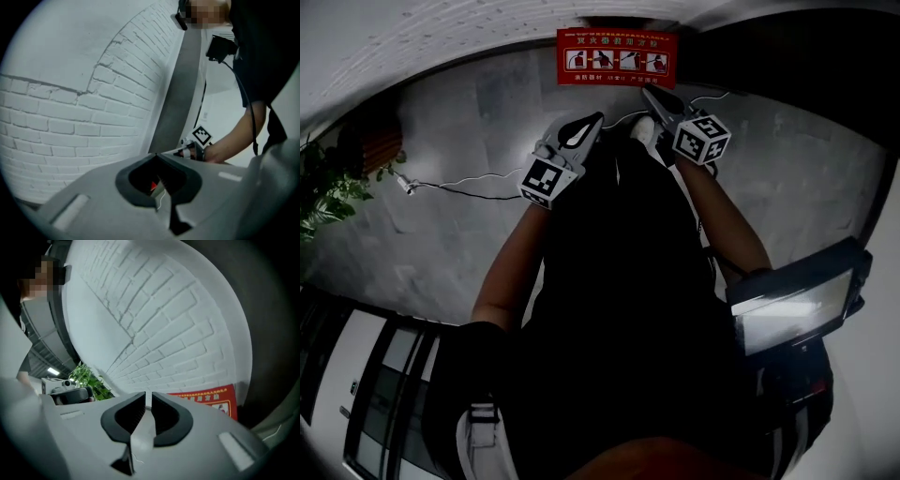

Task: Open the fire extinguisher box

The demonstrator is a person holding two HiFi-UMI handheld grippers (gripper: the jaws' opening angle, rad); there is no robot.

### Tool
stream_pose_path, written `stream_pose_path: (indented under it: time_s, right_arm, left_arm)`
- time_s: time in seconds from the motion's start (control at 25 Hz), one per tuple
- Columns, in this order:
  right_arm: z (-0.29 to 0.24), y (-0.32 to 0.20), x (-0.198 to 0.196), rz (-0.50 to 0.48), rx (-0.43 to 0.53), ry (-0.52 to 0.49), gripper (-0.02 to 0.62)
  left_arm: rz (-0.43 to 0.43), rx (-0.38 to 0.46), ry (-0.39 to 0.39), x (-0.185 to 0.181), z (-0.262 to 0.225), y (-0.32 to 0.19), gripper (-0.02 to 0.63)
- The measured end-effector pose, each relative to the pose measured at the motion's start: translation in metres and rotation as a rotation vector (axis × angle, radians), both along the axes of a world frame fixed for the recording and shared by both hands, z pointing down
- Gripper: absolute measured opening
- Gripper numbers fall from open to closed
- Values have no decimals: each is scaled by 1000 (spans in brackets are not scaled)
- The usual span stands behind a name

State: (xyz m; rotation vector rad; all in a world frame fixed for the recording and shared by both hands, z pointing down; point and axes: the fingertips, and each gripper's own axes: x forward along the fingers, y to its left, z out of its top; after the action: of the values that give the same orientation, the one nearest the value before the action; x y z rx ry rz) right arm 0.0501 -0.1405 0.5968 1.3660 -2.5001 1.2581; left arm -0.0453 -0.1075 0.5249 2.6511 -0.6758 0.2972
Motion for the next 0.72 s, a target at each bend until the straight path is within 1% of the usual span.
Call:
stream_pose_path:
  time_s: [0.16,0.32,0.44,0.52,0.56,0.72]
  right_arm:
    - [81,7,1,72,-131,-84,35]
    - [144,13,11,183,-258,-191,35]
    - [187,22,6,205,-337,-255,41]
    - [214,30,4,215,-390,-300,79]
    - [226,32,4,225,-413,-318,86]
    - [262,35,10,282,-480,-385,95]
  left_arm:
    - [-10,-45,-17,12,47,4,0]
    - [-12,-68,-30,25,80,2,0]
    - [-16,-92,-30,30,97,0,0]
    - [-9,-108,-32,34,107,4,0]
    - [-6,-113,-34,36,112,5,0]
    - [-9,-129,-43,41,130,6,0]
